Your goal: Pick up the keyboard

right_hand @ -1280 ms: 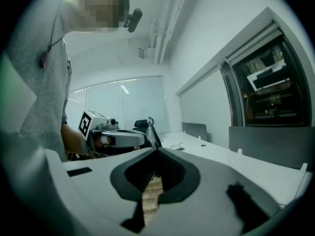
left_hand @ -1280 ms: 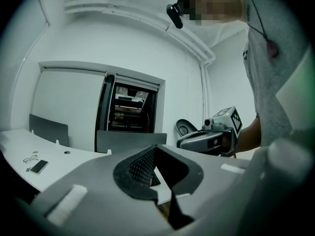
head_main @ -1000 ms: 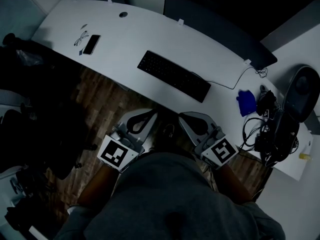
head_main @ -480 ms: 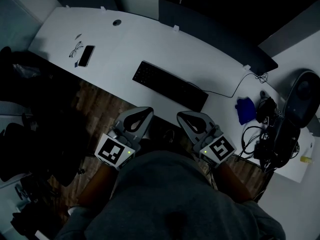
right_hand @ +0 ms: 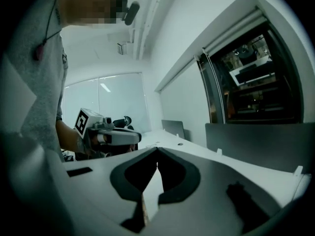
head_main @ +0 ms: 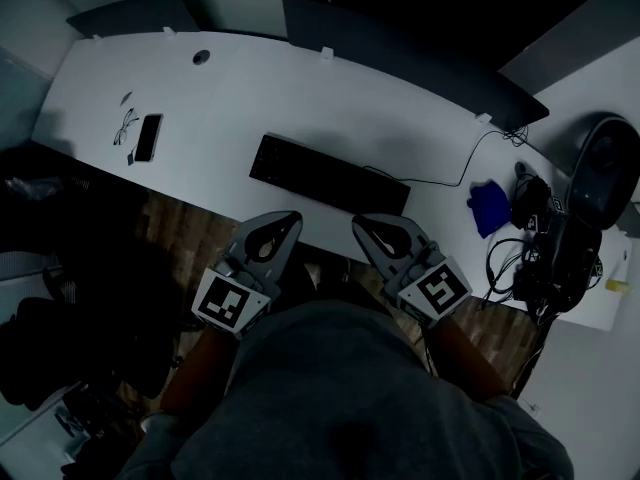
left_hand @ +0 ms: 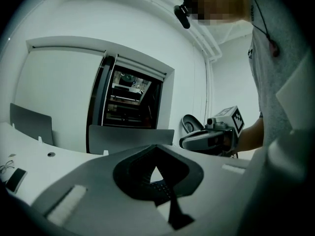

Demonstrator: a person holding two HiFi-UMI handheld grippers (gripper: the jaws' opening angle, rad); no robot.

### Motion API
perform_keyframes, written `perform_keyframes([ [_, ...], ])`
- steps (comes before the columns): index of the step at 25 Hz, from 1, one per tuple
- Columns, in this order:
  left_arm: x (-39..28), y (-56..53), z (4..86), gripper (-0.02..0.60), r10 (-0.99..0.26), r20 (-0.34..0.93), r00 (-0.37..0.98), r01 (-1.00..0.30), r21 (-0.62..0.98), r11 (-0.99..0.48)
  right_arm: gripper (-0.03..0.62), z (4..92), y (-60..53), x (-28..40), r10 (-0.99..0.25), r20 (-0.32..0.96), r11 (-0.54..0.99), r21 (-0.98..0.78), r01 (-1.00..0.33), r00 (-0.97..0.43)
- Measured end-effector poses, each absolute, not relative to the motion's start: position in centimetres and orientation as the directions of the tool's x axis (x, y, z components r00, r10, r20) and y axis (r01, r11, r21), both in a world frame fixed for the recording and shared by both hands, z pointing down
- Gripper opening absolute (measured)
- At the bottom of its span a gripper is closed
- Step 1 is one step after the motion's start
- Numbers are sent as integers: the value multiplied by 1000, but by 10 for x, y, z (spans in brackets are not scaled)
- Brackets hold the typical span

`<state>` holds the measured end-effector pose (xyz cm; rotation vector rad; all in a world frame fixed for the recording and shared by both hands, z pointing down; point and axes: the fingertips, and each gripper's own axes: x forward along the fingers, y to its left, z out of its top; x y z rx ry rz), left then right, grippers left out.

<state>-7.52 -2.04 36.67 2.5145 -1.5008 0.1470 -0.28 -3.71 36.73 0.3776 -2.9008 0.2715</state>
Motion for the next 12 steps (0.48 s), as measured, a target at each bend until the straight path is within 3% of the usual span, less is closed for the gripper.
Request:
perform_keyframes([
  [12, -136, -100, 418, 9, -724, 226, 652, -758, 204, -620, 6, 419, -104, -44, -405, 306, 854, -210, -475, -862],
])
